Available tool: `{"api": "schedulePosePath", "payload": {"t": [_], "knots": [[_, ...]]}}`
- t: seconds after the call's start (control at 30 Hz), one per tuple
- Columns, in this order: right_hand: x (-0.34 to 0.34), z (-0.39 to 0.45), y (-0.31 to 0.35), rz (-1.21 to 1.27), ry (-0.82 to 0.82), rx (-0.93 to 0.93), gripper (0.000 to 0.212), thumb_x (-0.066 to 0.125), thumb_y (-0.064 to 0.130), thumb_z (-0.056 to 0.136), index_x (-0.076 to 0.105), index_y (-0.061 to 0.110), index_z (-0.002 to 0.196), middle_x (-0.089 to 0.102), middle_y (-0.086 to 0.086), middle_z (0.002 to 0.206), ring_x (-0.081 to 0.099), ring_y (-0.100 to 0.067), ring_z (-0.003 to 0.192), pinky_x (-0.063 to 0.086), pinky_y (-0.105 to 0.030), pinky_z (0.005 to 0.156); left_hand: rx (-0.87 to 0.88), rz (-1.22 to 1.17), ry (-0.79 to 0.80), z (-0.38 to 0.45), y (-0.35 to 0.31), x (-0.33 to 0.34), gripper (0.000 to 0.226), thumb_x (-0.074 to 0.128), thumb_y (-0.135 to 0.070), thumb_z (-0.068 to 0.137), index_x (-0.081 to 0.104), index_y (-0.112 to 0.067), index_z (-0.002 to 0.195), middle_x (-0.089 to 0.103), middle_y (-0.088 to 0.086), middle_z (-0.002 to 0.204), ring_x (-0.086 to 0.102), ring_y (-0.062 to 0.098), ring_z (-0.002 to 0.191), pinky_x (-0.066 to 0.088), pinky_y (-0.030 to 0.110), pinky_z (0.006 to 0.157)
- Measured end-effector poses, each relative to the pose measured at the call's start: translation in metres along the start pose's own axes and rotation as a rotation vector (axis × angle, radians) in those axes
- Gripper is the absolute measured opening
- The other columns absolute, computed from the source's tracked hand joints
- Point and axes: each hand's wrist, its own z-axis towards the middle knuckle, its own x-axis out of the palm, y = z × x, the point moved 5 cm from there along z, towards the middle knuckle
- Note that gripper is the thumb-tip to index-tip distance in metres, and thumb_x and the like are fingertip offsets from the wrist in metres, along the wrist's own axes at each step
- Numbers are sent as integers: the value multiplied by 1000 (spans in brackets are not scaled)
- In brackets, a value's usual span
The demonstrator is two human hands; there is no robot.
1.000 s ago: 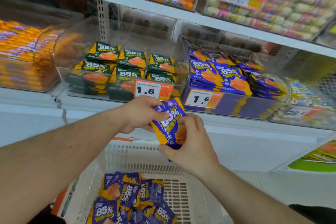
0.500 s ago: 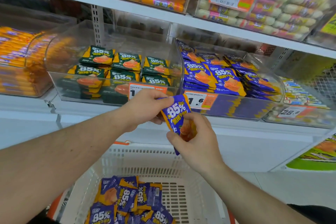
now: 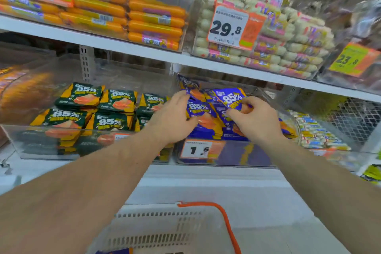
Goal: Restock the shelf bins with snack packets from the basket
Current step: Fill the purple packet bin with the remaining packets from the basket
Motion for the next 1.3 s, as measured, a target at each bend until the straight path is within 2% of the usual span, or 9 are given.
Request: {"api": "schedulePosePath", "payload": {"t": [0.13, 0.27, 0.4, 0.63, 0.83, 0.97, 1.1, 1.23, 1.3], "knots": [[18, 60, 6, -181, 55, 22, 61, 65, 57, 77, 61, 20, 126, 70, -4, 108, 61, -28, 110, 51, -36, 88, -20, -43, 35, 1, 7, 7, 80, 49, -56, 93, 15, -19, 155, 7, -8, 163, 23, 16, 146, 30, 41, 116], [51, 100, 17, -363, 190, 76, 54, 52, 65, 83, 60, 13, 71, 63, -10, 88, 59, -31, 86, 44, -31, 71, -34, -59, 39, -4, 4, 4, 81, 51, -57, 91, 16, -21, 154, 3, -15, 162, 28, 14, 144, 36, 42, 112], [81, 129, 13, -465, 253, 100, 60, 46, 68, 86, 64, 17, 112, 61, -10, 124, 58, -32, 112, 50, -38, 93, -45, -64, 46, -5, 4, 4, 81, 49, -61, 90, 15, -25, 154, 0, -19, 161, 33, 13, 141, 41, 42, 107], [105, 140, 3, -601, 408, 57, 81, 30, 77, 90, 55, 16, 136, 52, -11, 141, 52, -31, 123, 42, -34, 85, -50, -89, 50, -4, 7, 6, 80, 51, -60, 90, 16, -26, 153, -1, -24, 160, 35, 11, 139, 48, 42, 100], [109, 145, 1, -566, 446, 38, 67, 21, 59, 100, 42, 17, 148, 38, -13, 154, 41, -32, 137, 34, -41, 112, -50, -89, 53, -5, 8, 7, 79, 54, -57, 90, 17, -26, 152, -2, -25, 159, 38, 9, 136, 49, 40, 99], [104, 147, 26, -551, 252, -112, 42, 32, 46, 97, 61, 22, 115, 61, -14, 125, 59, -31, 105, 49, -40, 93, -56, -83, 60, -5, 8, 8, 79, 53, -57, 90, 16, -26, 152, -3, -27, 158, 39, 9, 136, 49, 41, 99], [126, 128, 71, -474, 487, -265, 39, 37, 29, 106, 50, 14, 139, 50, -16, 142, 51, -28, 122, 37, -26, 87, -63, -123, 66, -4, 9, 8, 78, 54, -56, 90, 17, -27, 152, -1, -29, 157, 41, 7, 132, 52, 38, 95], [153, 131, 81, -533, 609, -363, 37, 40, 22, 103, 49, 13, 137, 54, -13, 137, 55, -26, 115, 45, -35, 96, -46, -176, 70, -5, 10, 9, 75, 56, -52, 90, 17, -31, 151, 2, -31, 155, 43, 4, 128, 52, 35, 93], [159, 131, 80, -568, 627, -378, 32, 41, 19, 101, 54, 9, 129, 58, -11, 128, 55, -22, 101, 44, -32, 86, -48, -184, 75, -4, 10, 10, 74, 56, -52, 90, 18, -32, 151, 2, -33, 154, 45, 6, 127, 53, 38, 92]]}}
